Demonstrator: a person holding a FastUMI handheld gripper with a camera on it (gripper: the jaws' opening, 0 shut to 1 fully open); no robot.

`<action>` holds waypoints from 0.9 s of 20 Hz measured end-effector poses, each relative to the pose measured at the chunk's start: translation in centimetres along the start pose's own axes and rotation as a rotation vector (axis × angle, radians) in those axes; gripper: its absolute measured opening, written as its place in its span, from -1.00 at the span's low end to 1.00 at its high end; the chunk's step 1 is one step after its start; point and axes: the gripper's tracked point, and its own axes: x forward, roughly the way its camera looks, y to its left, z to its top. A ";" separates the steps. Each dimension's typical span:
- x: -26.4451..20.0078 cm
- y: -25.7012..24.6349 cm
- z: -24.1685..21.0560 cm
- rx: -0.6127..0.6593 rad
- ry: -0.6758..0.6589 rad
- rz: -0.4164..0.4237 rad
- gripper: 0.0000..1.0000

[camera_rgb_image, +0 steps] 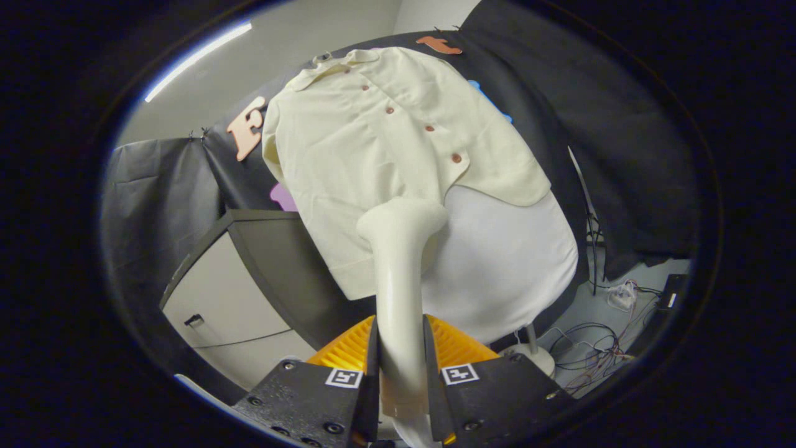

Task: Iron the clothes twice with a garment steamer, once on the left side and once on the right side.

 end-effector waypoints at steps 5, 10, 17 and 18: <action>0.1 0.6 7.1 -0.019 -0.087 0.012 -0.36; 0.8 0.2 15.7 -0.025 -0.181 -0.002 -0.37; 3.2 -0.1 28.0 -0.040 -0.317 -0.028 -0.37; 3.7 0.2 29.8 -0.066 -0.333 -0.034 -0.37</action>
